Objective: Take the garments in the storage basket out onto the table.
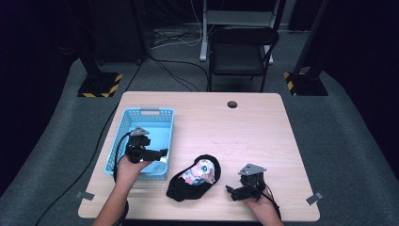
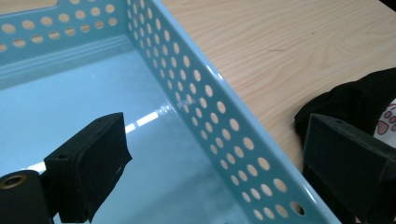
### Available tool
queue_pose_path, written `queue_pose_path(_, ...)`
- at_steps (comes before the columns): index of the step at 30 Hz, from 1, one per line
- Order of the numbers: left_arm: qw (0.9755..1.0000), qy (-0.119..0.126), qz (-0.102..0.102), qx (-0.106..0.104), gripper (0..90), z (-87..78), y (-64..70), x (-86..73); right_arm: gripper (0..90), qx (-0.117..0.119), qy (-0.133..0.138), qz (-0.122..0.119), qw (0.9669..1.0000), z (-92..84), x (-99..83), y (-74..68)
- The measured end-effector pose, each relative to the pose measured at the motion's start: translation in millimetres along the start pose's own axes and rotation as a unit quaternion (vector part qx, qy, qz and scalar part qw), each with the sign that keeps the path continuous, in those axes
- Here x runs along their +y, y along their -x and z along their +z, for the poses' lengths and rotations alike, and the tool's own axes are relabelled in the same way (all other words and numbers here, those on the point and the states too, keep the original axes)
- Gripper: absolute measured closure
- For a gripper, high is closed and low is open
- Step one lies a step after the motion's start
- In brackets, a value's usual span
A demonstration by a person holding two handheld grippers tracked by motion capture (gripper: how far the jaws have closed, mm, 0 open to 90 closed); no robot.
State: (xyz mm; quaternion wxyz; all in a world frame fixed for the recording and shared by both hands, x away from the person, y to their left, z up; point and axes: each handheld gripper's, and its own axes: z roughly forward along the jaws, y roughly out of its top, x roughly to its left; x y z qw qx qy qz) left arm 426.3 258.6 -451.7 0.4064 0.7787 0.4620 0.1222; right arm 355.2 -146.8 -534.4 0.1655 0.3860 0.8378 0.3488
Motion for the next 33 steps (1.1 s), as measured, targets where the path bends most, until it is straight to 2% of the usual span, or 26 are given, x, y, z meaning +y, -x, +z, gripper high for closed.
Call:
queue_pose_path(20, 0.9991, 0.012, -0.039, 0.01, 6.2, -9.3, -23.3, -4.7, 0.0, 0.0, 0.0, 0.0, 1.0, 0.0, 0.0, 0.0)
queue_pose_path(28, 0.9989, 0.01, -0.041, 0.02, 6.5, -11.6, -29.5, -6.4, 0.0, 0.0, 0.0, 0.0, 1.0, 0.0, 0.0, 0.0)
queue_pose_path(31, 0.9985, 0.013, -0.048, 0.02, 6.3, -12.6, -32.4, -7.3, 0.0, 0.0, 0.0, 0.0, 1.0, 0.0, 0.0, 0.0)
queue_pose_path(33, 0.9987, 0.016, -0.043, 0.021, 6.0, -15.5, -31.6, -5.7, 0.0, 0.0, 0.0, 0.0, 1.0, 0.0, 0.0, 0.0)
